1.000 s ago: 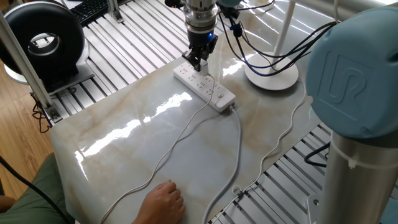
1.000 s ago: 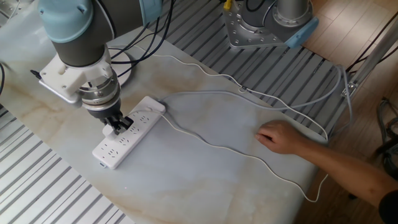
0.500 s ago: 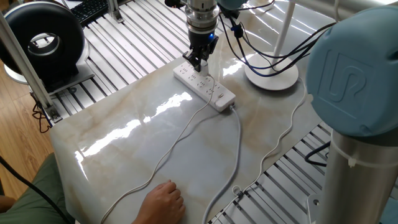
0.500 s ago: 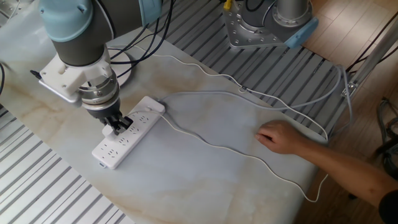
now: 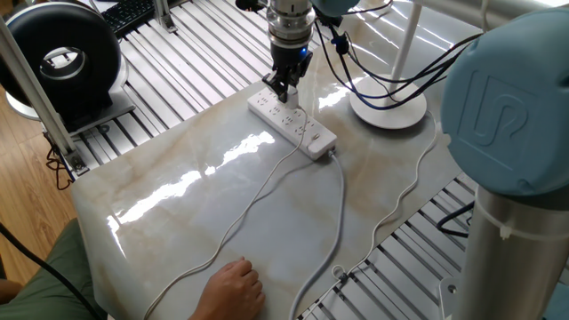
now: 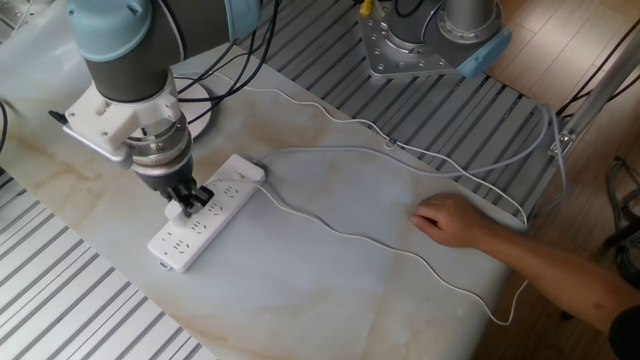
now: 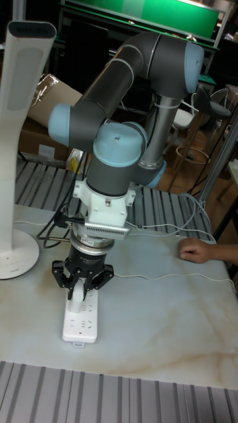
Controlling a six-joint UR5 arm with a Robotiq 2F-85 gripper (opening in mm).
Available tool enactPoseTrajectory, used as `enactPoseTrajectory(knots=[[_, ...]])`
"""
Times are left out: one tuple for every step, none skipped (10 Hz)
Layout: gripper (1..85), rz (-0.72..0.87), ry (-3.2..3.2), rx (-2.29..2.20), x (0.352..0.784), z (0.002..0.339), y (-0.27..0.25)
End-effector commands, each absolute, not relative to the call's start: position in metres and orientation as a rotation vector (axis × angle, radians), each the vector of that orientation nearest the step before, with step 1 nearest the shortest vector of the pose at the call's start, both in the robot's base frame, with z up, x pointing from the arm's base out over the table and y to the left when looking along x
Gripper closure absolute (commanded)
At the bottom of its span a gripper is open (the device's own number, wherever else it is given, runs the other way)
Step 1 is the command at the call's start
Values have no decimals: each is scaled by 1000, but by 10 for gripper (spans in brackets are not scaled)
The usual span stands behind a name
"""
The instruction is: Plug in the power cord of the desk lamp, turn on the socket, and light up the desk lamp
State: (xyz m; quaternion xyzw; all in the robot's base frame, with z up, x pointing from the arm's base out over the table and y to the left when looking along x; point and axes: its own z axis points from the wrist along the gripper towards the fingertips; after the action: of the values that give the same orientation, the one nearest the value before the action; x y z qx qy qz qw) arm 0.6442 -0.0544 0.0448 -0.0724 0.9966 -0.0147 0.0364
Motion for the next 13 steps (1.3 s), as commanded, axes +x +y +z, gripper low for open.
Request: enactPoseTrajectory(knots=[[847,-26,3036,-222,650,42,-54],[847,-34,3068,-220,642,43,-56],[847,-12,3121,-188,631,47,-49],[783,-9,3190,-240,614,53,-46],[410,-34,3300,-367,583,64,-53],[373,-32,3314,-317,584,67,-48],[373,-39,3309,-303,588,67,-45],[380,-59,3313,-307,588,69,-48],[403,-86,3316,-309,589,72,-50],[417,-103,3325,-308,589,75,-50],[430,-115,3326,-314,590,77,-50],[433,-127,3327,-313,591,78,-50],[440,-135,3329,-307,592,81,-49]])
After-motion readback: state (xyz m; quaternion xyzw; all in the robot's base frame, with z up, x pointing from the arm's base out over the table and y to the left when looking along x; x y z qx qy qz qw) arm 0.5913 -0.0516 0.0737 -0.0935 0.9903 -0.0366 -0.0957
